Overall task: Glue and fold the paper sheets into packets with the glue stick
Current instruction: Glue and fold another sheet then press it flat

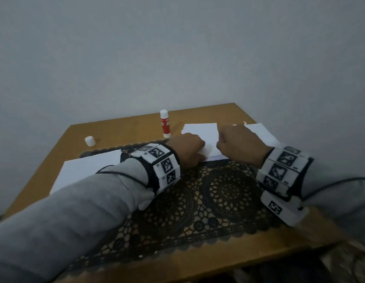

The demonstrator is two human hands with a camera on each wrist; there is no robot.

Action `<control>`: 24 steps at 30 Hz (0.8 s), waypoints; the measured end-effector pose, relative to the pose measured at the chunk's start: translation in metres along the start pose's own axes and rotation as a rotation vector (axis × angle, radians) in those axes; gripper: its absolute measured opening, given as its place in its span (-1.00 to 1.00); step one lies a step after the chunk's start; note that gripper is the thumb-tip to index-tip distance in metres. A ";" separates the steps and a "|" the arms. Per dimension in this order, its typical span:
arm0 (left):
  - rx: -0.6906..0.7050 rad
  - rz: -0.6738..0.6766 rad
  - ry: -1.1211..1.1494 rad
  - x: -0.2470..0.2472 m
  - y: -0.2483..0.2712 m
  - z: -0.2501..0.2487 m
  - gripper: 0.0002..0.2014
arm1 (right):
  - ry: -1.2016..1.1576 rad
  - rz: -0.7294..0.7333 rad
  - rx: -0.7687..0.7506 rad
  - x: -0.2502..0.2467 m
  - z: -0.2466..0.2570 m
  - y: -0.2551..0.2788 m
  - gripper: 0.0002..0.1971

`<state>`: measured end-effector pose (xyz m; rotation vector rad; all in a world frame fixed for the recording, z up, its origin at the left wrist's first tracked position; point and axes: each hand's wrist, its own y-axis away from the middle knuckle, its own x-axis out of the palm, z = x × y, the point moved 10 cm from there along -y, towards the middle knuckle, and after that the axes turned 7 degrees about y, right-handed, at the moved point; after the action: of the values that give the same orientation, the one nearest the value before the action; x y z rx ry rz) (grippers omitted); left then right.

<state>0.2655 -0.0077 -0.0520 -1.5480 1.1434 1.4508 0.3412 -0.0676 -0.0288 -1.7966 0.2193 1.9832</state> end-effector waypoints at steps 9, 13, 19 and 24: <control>0.023 -0.033 -0.033 -0.003 -0.018 0.001 -0.70 | -0.087 -0.007 0.047 0.003 -0.005 -0.006 -0.94; 0.008 -0.038 -0.014 -0.004 -0.022 0.007 -0.79 | -0.102 -0.011 0.059 0.005 -0.012 -0.011 -0.89; -0.017 0.017 -0.029 0.001 -0.035 0.014 -0.63 | -0.058 -0.024 0.107 0.002 -0.034 -0.013 -0.75; -0.012 0.018 0.000 -0.002 -0.041 0.014 -0.56 | -0.028 -0.030 0.064 0.005 -0.018 -0.012 -0.82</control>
<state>0.2984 0.0196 -0.0548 -1.5494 1.1529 1.4718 0.3619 -0.0634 -0.0337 -1.7220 0.2426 1.9572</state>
